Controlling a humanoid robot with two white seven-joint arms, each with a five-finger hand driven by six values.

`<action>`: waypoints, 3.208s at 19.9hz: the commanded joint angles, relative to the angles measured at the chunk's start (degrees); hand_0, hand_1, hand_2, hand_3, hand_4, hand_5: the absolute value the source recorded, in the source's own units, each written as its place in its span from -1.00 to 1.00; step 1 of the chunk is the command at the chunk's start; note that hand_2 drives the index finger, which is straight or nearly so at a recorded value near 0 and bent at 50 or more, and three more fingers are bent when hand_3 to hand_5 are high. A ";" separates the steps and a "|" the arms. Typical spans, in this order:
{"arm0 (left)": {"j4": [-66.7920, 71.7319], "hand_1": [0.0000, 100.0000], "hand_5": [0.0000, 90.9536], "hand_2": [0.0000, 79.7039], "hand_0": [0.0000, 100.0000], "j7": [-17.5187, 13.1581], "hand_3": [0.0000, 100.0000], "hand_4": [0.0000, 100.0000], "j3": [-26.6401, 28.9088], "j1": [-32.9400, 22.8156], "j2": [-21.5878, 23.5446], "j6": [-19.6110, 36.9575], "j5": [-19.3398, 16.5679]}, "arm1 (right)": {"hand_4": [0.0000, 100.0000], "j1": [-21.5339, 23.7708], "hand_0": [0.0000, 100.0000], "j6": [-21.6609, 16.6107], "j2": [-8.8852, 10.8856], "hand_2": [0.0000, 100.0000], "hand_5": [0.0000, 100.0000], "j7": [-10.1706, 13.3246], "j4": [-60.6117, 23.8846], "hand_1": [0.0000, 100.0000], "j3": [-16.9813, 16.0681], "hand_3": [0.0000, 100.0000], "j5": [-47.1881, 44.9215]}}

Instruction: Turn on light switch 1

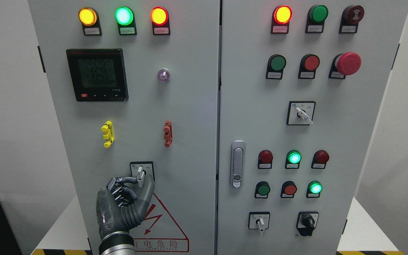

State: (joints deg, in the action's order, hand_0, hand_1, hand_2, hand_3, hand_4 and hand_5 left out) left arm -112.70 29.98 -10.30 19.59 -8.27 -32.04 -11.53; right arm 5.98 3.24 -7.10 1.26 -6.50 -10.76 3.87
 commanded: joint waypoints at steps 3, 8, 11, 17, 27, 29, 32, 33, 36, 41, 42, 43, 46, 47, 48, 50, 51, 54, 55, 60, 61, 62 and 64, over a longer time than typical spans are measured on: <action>0.02 0.37 0.87 0.46 -0.66 -0.10 0.93 0.89 0.11 0.18 -0.08 -0.57 0.02 | -1.00 0.00 -1.00 0.01 -0.02 -1.00 -1.00 -0.03 0.00 -1.00 -0.05 -1.00 0.00; 0.02 0.34 0.87 0.46 -0.65 -0.10 0.94 0.91 0.11 0.27 -0.08 -0.92 0.02 | -1.00 0.00 -1.00 0.01 -0.02 -1.00 -1.00 -0.03 0.00 -1.00 0.03 -1.00 0.00; 0.02 0.33 0.87 0.46 -0.64 -0.01 0.94 0.91 0.11 0.45 -0.08 -0.92 0.02 | -1.00 0.00 -1.00 0.01 0.07 -1.00 -1.00 -0.03 0.00 -1.00 0.03 -1.00 0.00; 0.02 0.31 0.87 0.46 -0.62 -0.01 0.95 0.92 0.11 0.89 -0.17 -1.01 0.02 | -1.00 0.00 -1.00 0.01 0.07 -1.00 -1.00 -0.03 0.00 -1.00 0.03 -1.00 0.00; 0.02 0.27 0.87 0.48 -0.56 -0.10 0.98 0.92 0.11 0.89 -0.17 -1.80 0.10 | -1.00 0.00 -1.00 0.01 0.07 -1.00 -1.00 -0.03 0.00 -1.00 0.03 -1.00 0.00; 0.02 0.26 0.87 0.48 -0.55 -0.19 0.98 0.92 0.02 0.89 -0.17 -1.89 0.10 | -1.00 0.00 -1.00 0.01 0.07 -1.00 -1.00 -0.03 0.00 -1.00 0.03 -1.00 0.00; 0.11 0.24 0.87 0.49 -0.53 -0.19 0.99 0.93 -0.07 0.80 -0.17 -1.89 0.10 | -1.00 0.00 -1.00 0.01 -0.02 -1.00 -1.00 -0.03 0.00 -1.00 -0.05 -1.00 0.00; 0.11 0.24 0.87 0.49 -0.52 -0.19 0.99 0.93 -0.07 0.80 -0.17 -1.89 0.10 | -1.00 0.00 -1.00 0.01 -0.02 -1.00 -1.00 -0.03 0.00 -1.00 0.03 -1.00 0.00; 0.02 0.23 0.87 0.49 -0.51 -0.19 0.99 0.93 -0.07 0.80 -0.17 -1.89 0.10 | -1.00 0.00 -1.00 0.01 -0.02 -1.00 -1.00 -0.03 0.00 -1.00 0.03 -1.00 0.00; 0.11 0.22 0.87 0.49 -0.48 -0.19 0.99 0.93 -0.07 0.89 -0.17 -1.89 0.10 | -1.00 0.00 -1.00 0.01 -0.02 -1.00 -1.00 -0.03 0.00 -1.00 -0.05 -1.00 0.00; 0.11 0.22 0.87 0.49 -0.47 -0.19 0.99 0.93 -0.15 0.80 -0.17 -1.89 0.10 | -1.00 0.00 -1.00 0.01 -0.02 -1.00 -1.00 -0.03 0.00 -1.00 0.03 -1.00 0.00; 0.11 0.21 0.87 0.49 -0.46 -0.19 0.99 0.93 -0.16 0.89 -0.17 -1.89 0.10 | -1.00 0.00 -1.00 0.01 0.07 -1.00 -1.00 -0.03 0.00 -1.00 0.03 -1.00 0.00; 0.11 0.20 0.87 0.49 -0.44 -0.19 1.00 0.93 -0.16 0.80 -0.17 -1.89 0.10 | -1.00 0.00 -1.00 0.01 -0.02 -1.00 -1.00 -0.03 0.00 -1.00 0.03 -1.00 0.00; 0.11 0.19 0.87 0.49 -0.43 -0.19 1.00 0.93 -0.16 0.89 -0.17 -1.89 0.10 | -1.00 0.00 -1.00 0.01 -0.02 -1.00 -1.00 -0.03 0.00 -1.00 0.03 -1.00 0.00; 0.11 0.19 0.87 0.49 -0.41 -0.19 1.00 0.93 -0.16 0.89 -0.17 -1.89 0.10 | -1.00 0.00 -1.00 0.01 -0.02 -1.00 -1.00 -0.03 0.00 -1.00 -0.05 -1.00 0.00; 0.11 0.18 0.86 0.49 -0.40 -0.19 1.00 0.93 -0.16 0.89 -0.17 -1.89 0.10 | -1.00 0.00 -1.00 0.01 -0.02 -1.00 -1.00 -0.03 0.00 -1.00 0.03 -1.00 0.00; 0.11 0.17 0.86 0.49 -0.39 -0.19 1.00 0.93 -0.16 0.89 -0.17 -1.89 0.10 | -1.00 0.00 -1.00 0.01 -0.02 -1.00 -1.00 0.06 0.00 -1.00 0.03 -1.00 0.00; 0.11 0.15 0.86 0.49 -0.36 -0.19 1.00 0.93 -0.16 0.89 -0.17 -1.80 0.10 | -1.00 0.00 -1.00 0.01 -0.02 -1.00 -1.00 -0.03 0.00 -1.00 0.03 -1.00 0.00; 0.11 0.14 0.86 0.49 -0.35 -0.19 1.00 0.93 -0.16 0.80 -0.17 -1.89 0.10 | -1.00 0.00 -1.00 0.01 -0.02 -1.00 -1.00 -0.03 0.00 -1.00 0.03 -1.00 0.00; 0.11 0.09 0.86 0.49 -0.29 -0.19 1.00 0.93 -0.16 0.89 -0.17 -1.89 0.10 | -1.00 0.00 -1.00 0.01 -0.02 -1.00 -1.00 -0.03 0.00 -1.00 0.03 -1.00 0.00; 0.11 0.09 0.86 0.49 -0.28 -0.19 1.00 0.93 -0.16 0.89 -0.17 -1.80 0.19 | -1.00 0.00 -1.00 0.01 -0.02 -1.00 -1.00 -0.03 0.00 -1.00 0.03 -1.00 0.00; 0.11 0.08 0.86 0.49 -0.26 -0.19 1.00 0.93 -0.16 0.89 -0.17 -1.80 0.19 | -1.00 0.00 -1.00 0.01 -0.02 -1.00 -1.00 -0.03 0.00 -1.00 0.03 -1.00 0.00; 0.11 0.07 0.86 0.49 -0.23 -0.19 1.00 0.93 -0.24 0.89 -0.17 -1.80 0.19 | -1.00 0.00 -1.00 0.01 -0.02 -1.00 -1.00 -0.03 0.00 -1.00 0.03 -1.00 0.00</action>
State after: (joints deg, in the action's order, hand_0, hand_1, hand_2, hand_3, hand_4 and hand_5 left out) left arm -112.60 29.81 -10.44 20.45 -8.44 -33.96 -11.38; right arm 5.98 3.24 -7.11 1.27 -6.50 -10.74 3.87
